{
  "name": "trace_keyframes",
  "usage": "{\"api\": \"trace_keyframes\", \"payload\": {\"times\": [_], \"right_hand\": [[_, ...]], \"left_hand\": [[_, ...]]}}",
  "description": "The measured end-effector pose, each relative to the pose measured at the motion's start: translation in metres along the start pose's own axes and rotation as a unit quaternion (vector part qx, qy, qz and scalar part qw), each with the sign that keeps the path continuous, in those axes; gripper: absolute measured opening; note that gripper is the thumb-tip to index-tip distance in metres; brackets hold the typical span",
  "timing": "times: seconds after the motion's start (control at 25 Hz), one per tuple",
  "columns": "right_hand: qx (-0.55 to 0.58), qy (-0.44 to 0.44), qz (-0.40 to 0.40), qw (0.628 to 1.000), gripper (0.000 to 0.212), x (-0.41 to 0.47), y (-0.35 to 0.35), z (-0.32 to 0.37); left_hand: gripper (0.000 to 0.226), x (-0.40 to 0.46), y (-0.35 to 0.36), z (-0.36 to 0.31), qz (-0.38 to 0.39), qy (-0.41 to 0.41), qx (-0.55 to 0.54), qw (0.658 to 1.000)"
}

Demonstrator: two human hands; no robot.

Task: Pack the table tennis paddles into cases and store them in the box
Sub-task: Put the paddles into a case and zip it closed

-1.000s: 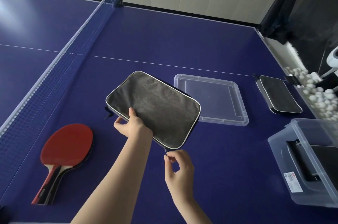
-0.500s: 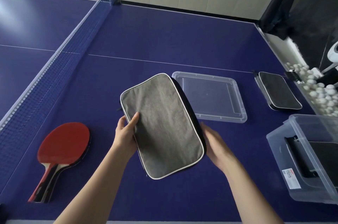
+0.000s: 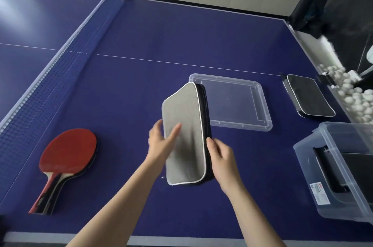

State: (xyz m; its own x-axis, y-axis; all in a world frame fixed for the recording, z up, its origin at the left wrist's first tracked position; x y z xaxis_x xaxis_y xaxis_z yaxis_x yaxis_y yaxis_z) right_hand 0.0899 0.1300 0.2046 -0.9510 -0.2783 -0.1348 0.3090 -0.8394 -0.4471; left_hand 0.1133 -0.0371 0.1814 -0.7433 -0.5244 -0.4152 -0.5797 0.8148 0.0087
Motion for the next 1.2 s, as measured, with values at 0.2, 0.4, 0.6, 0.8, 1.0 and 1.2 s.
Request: {"api": "trace_keyframes", "payload": {"times": [0.2,0.4,0.6,0.8,1.0,1.2], "right_hand": [[-0.083,-0.028,0.015,0.996,0.027,-0.018,0.025,-0.008],[-0.082,-0.043,0.044,0.995,0.024,-0.021,0.027,-0.014],[-0.083,-0.05,0.037,0.995,0.029,-0.019,0.022,-0.019],[-0.02,0.033,-0.006,0.999,0.036,-0.002,-0.024,-0.063],[0.025,0.206,-0.023,0.978,0.029,0.007,-0.059,-0.131],[-0.058,0.258,0.005,0.964,0.033,0.011,-0.047,-0.161]], "left_hand": [[0.072,-0.04,0.033,0.01,0.133,-0.054,-0.105,0.984],[0.062,-0.043,0.019,0.016,0.109,-0.052,-0.104,0.987],[0.052,-0.041,0.001,0.02,0.139,-0.034,-0.114,0.983],[0.025,-0.015,-0.064,0.026,0.01,-0.002,-0.12,0.993],[0.032,0.009,-0.125,0.054,-0.051,-0.072,-0.105,0.991],[0.032,0.024,-0.123,0.089,-0.066,-0.113,-0.048,0.99]]}}
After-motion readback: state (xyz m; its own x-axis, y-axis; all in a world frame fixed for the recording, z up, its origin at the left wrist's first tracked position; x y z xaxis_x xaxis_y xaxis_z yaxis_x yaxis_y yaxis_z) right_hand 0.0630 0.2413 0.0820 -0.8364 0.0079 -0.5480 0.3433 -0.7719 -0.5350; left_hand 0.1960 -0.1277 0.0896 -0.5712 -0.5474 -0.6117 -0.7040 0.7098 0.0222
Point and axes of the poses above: each hand's wrist, its own x-axis towards the middle knuckle, its own y-axis out of the palm, z = x × y, the point moved 1 cm from there along x, towards the middle knuckle, and after that the axes turned 12 degrees about -x, right-handed, at the moved point
